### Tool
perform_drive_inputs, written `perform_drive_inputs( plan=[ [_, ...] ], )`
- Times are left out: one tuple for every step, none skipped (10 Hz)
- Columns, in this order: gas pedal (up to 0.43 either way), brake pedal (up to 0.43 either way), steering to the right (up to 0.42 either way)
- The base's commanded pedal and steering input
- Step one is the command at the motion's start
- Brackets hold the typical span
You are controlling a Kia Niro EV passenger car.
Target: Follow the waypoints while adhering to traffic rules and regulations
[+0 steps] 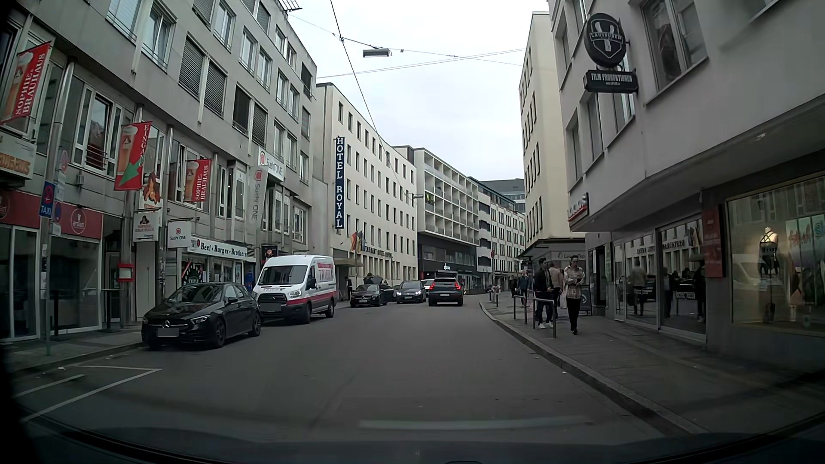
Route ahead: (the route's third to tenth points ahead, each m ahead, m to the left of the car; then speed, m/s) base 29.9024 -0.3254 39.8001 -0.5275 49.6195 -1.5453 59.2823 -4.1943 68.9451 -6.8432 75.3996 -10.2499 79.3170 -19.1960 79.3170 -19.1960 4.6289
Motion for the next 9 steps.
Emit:
perform_drive_inputs(
  plan=[
    [0.118, 0.000, 0.013],
    [0.118, 0.000, 0.014],
    [0.118, 0.000, 0.014],
    [0.118, 0.000, 0.013],
    [0.118, 0.000, 0.012],
    [0.118, 0.000, 0.020],
    [0.118, 0.000, 0.025],
    [0.118, 0.000, 0.025],
    [0.118, 0.000, 0.029]
  ],
)
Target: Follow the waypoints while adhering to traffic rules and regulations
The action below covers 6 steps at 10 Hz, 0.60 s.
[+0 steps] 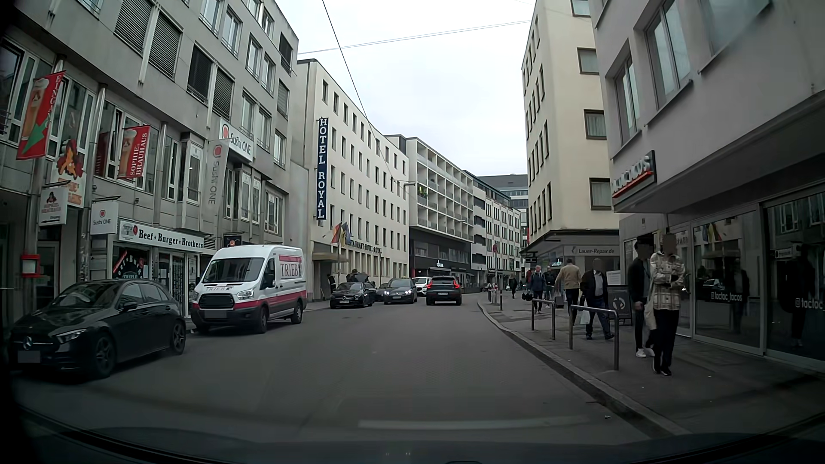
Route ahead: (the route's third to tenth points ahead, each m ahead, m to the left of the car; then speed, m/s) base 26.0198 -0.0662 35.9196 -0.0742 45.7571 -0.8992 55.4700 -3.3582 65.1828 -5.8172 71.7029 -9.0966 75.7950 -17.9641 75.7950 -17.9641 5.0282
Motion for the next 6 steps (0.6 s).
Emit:
perform_drive_inputs(
  plan=[
    [0.118, 0.000, 0.034],
    [0.118, 0.000, 0.037],
    [0.118, 0.000, 0.033],
    [0.118, 0.000, 0.022],
    [0.118, 0.000, 0.015],
    [0.110, 0.000, 0.012]
  ],
)
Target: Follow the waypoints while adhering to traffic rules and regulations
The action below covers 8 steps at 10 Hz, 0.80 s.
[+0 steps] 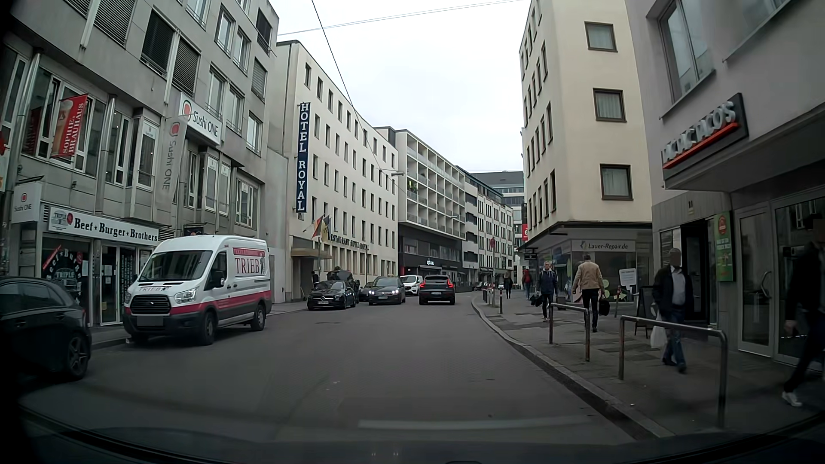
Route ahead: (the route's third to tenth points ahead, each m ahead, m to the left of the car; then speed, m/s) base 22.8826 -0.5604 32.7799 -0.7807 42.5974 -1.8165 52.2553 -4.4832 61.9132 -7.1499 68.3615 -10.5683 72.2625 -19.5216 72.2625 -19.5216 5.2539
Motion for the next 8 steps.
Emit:
perform_drive_inputs(
  plan=[
    [0.110, 0.000, 0.012],
    [0.087, 0.000, 0.010],
    [0.079, 0.000, 0.008],
    [0.067, 0.000, 0.004],
    [0.067, 0.000, 0.004],
    [0.067, 0.000, 0.005],
    [0.067, 0.000, 0.005],
    [0.067, 0.000, 0.005]
  ],
)
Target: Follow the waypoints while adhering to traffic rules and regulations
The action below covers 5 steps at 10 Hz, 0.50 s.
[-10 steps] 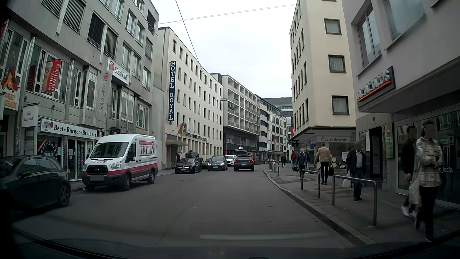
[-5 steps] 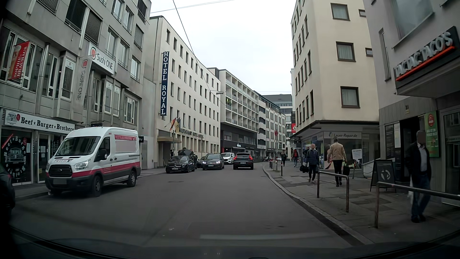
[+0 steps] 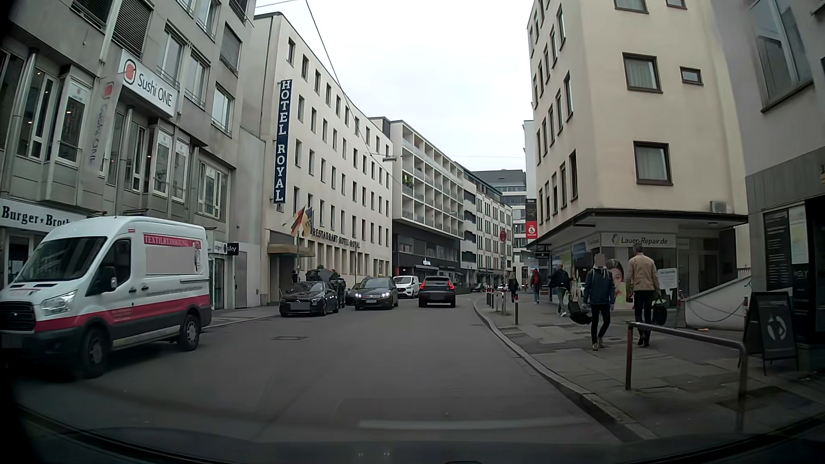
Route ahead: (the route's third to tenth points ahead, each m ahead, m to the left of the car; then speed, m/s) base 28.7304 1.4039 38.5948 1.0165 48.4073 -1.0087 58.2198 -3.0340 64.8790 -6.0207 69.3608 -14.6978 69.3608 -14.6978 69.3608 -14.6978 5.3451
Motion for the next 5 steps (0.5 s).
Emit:
perform_drive_inputs(
  plan=[
    [0.079, 0.000, 0.008],
    [0.079, 0.000, 0.008],
    [0.079, 0.000, 0.008],
    [0.079, 0.000, 0.008],
    [0.079, 0.000, 0.007]
  ],
)
